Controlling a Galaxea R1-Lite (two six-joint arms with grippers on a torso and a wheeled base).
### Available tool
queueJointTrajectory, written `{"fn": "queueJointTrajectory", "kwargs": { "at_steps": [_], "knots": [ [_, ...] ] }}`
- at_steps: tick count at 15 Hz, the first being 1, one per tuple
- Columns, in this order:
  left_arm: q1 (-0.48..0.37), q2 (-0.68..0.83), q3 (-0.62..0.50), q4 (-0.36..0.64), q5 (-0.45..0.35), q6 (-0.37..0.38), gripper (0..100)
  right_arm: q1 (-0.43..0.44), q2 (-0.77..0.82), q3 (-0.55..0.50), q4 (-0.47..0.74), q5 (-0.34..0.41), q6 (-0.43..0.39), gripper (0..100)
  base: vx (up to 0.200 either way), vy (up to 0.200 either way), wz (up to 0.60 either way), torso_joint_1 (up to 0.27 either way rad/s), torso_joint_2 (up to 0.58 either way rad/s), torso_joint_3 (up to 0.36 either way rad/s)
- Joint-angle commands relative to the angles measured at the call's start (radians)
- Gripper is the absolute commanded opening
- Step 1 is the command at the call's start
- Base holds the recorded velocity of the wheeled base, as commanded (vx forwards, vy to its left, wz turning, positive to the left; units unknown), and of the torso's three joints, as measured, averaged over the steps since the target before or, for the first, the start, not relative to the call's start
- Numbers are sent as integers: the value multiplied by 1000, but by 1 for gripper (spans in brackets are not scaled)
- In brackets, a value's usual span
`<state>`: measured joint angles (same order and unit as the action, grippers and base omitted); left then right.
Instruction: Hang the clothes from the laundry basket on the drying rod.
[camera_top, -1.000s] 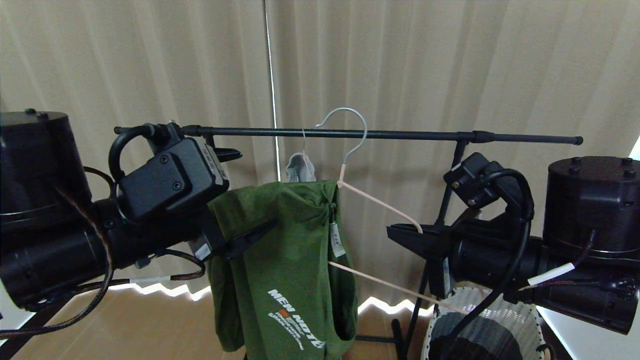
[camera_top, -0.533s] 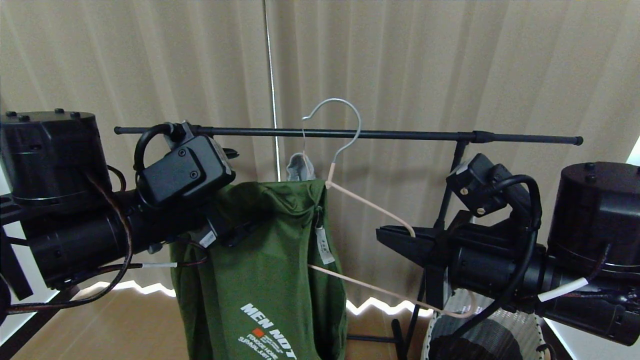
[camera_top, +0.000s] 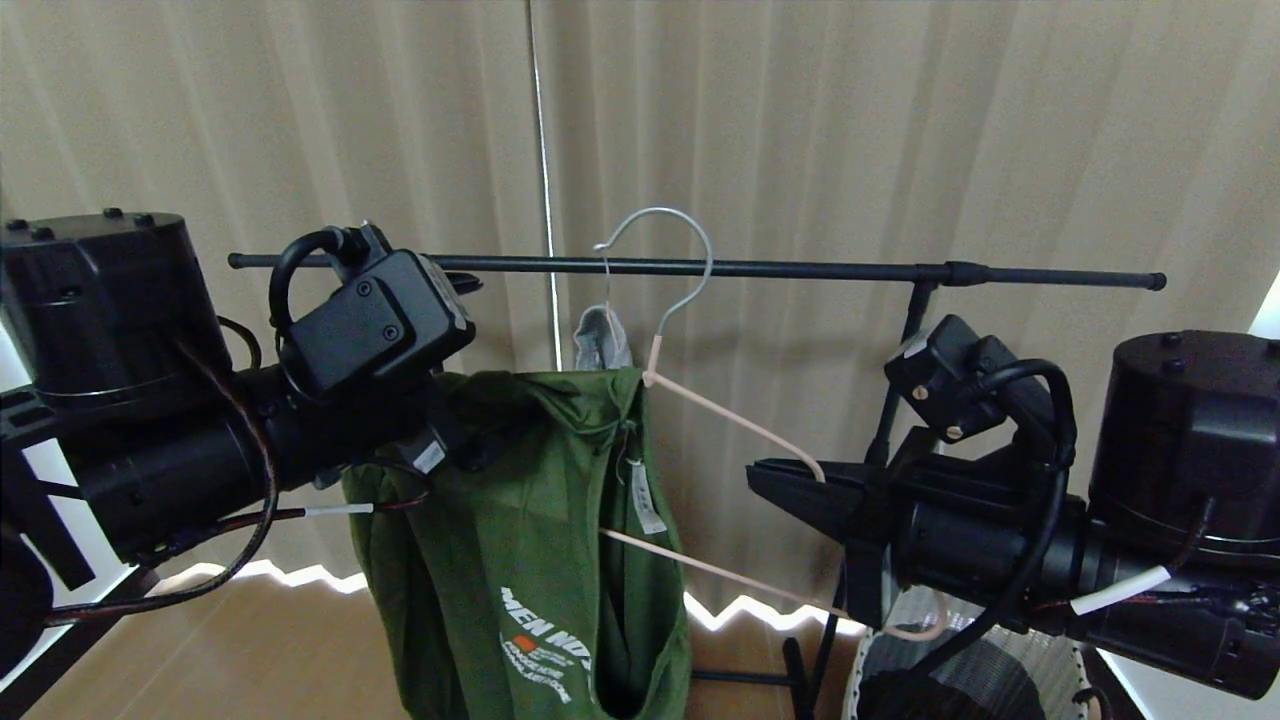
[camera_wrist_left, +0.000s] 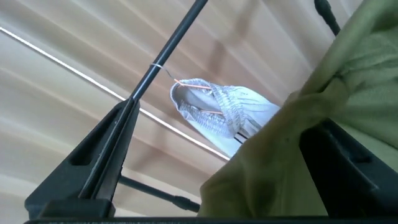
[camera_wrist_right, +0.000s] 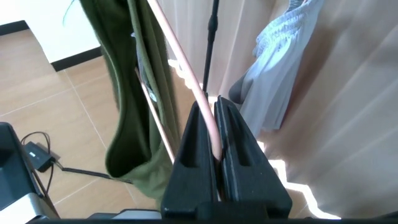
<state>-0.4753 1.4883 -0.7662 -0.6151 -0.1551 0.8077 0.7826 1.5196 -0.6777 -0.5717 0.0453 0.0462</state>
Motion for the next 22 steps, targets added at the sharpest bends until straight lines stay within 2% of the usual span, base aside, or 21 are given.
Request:
{"fn": "queueJointTrajectory", "kwargs": {
  "at_steps": [1,4,5,14,18,20,21,22],
  "knots": [
    [0,1,1,-2,0,-1,100,1,4,3,0,1,0,0,0,0,0,0,0,0],
    [0,-2,2,-2,0,-1,100,3,1,12,0,2,1,0,0,0,0,0,0,0],
    [0,0,2,-2,0,-1,0,11,-2,18,0,2,1,0,0,0,0,0,0,0],
    [1,-6,47,-8,3,-4,0,17,-2,17,-2,1,1,0,0,0,0,0,0,0],
    [6,-5,113,-143,9,-7,0,12,-4,15,0,-1,-2,0,0,0,0,0,0,0],
    [9,-5,119,-149,14,-7,0,12,-4,13,1,-1,-3,0,0,0,0,0,0,0],
    [12,-5,119,-150,25,-7,0,12,-6,12,1,-1,-3,100,0,0,0,0,0,0],
    [15,-8,117,-149,55,-7,0,6,-6,10,0,-4,-3,100,0,0,0,0,0,0]
  ]
}}
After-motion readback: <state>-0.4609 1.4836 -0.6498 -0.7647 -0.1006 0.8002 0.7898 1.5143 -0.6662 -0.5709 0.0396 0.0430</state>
